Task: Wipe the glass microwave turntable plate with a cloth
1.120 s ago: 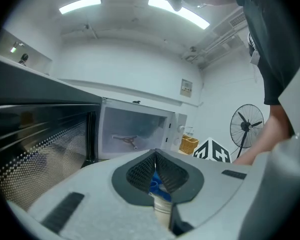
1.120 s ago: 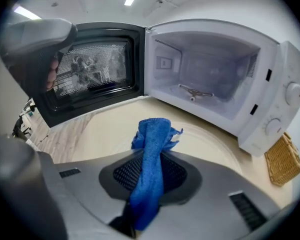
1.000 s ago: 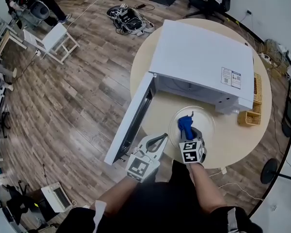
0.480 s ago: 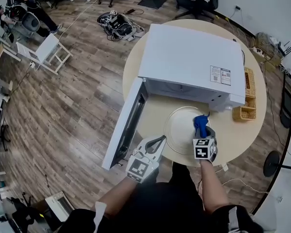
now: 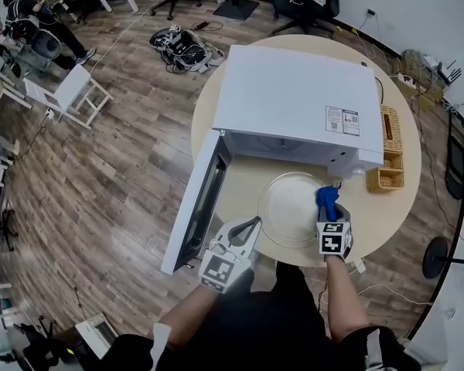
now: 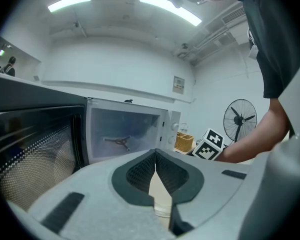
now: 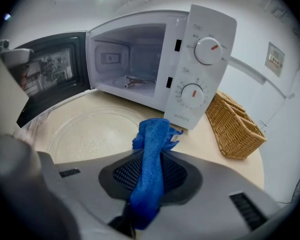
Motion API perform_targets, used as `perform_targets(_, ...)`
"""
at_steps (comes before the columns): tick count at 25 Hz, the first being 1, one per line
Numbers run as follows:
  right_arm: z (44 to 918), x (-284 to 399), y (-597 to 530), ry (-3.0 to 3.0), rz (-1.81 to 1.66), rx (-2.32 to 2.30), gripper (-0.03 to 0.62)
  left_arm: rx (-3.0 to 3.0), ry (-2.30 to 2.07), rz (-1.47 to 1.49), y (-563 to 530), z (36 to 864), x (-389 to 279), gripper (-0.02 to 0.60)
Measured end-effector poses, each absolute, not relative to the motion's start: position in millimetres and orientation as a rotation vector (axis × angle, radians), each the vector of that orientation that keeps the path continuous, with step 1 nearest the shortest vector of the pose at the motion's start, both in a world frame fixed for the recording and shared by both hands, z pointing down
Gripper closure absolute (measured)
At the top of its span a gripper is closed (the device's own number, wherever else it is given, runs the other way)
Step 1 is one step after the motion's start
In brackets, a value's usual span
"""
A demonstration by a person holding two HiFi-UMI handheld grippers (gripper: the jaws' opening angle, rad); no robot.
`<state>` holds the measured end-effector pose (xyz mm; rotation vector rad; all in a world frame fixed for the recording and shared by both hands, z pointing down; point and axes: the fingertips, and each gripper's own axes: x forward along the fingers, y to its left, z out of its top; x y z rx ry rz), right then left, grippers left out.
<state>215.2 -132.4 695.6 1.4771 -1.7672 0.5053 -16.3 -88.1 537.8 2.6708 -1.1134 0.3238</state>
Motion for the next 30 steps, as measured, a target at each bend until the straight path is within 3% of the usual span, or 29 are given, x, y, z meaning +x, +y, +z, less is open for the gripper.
perform_targets(7,652,152,-122,-2.026,0.559,1.427,0.516,2.675,-1.121,0.293,-91,531,-16,0.575)
perform_targets(16,666,31,-78,-2.195,0.594,1.121,0.516,2.681,-1.137,0.278,-91,521,-23,0.575)
perform_targets(21,691,5,-65,-2.166,0.582,1.024,0.517,2.695,-1.129,0.319,-86,524,-32,0.575)
perform_targets(30,697,22,-69,-2.111,0.532,1.028,0.516,2.702,-1.091,0.293,-87,521,-23,0.575)
